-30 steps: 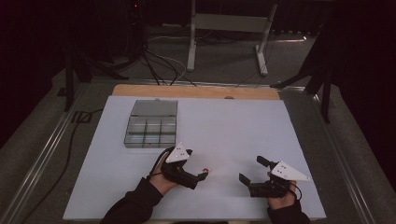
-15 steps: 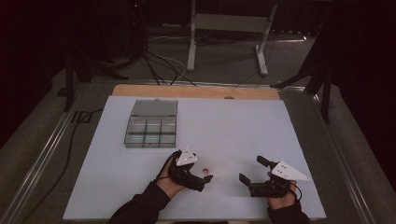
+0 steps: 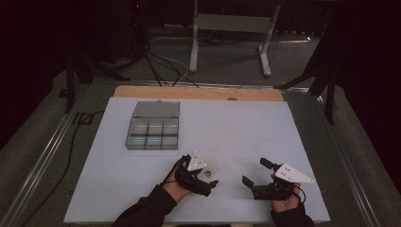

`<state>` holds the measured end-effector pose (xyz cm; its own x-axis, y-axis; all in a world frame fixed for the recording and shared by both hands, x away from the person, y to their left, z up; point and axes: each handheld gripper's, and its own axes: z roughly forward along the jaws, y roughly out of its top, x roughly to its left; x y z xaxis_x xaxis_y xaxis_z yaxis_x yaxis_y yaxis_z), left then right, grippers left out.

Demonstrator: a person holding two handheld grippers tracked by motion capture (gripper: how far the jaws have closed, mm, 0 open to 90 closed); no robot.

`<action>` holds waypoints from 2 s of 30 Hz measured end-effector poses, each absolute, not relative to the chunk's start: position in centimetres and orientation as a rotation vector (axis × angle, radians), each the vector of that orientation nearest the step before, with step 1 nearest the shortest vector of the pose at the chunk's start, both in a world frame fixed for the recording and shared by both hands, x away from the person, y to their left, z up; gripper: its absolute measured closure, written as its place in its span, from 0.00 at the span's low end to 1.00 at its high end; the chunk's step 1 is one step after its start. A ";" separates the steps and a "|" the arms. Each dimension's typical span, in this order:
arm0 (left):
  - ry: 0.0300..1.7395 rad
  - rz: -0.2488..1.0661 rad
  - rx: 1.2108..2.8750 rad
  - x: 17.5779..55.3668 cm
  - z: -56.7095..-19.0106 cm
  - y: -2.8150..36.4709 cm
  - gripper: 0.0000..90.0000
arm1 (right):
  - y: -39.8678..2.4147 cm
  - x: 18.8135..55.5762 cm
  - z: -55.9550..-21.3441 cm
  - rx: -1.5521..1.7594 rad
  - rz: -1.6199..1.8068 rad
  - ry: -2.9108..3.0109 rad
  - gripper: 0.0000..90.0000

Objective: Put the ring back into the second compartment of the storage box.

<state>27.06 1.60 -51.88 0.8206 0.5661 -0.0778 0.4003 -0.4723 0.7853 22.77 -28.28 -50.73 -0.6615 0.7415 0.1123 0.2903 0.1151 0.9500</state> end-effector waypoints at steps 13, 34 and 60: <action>0.696 0.268 2.252 27.0 -52.4 0.7 0.28 | -28.2 22.7 -50.8 1.000 1.561 2.013 0.00; 0.703 0.256 2.287 27.6 -52.9 -0.1 0.63 | -28.2 22.8 -50.8 1.001 1.557 2.016 0.00; 0.637 0.265 2.312 27.6 -52.3 -0.3 0.81 | -28.2 22.8 -50.8 1.001 1.563 2.015 0.00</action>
